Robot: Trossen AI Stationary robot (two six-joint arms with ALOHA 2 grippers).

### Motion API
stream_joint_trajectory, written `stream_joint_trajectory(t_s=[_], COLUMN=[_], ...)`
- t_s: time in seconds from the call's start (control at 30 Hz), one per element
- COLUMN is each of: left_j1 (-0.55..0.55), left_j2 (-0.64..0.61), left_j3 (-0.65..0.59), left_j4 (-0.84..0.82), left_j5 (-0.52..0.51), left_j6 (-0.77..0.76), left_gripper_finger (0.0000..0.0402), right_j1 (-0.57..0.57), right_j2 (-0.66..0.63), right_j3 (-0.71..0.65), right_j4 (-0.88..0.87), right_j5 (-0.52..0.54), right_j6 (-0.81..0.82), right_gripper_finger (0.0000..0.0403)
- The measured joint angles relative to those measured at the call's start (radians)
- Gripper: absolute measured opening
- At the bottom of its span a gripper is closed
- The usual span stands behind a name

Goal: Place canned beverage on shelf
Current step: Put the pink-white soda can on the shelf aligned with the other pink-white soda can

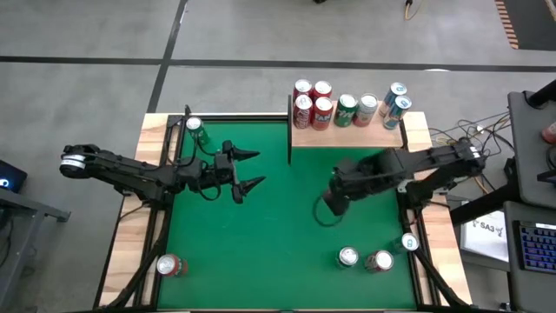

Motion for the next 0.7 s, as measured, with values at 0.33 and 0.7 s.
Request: stream_joint_trajectory(t_s=[0.33, 0.7], left_j1=[-0.001, -0.016], left_j2=[0.045, 0.256], left_j3=[0.0, 0.0], left_j4=[0.005, 0.145], left_j5=[0.338, 0.152], left_j6=[0.082, 0.273], left_gripper_finger=[0.0368, 0.0368], right_j1=[-0.06, -0.117], right_j2=[0.289, 0.45], right_j3=[0.259, 0.439], right_j4=[0.0, -0.017], right_j5=[0.017, 0.033], right_j6=[-0.641, -0.501], right_gripper_finger=[0.0288, 0.0288])
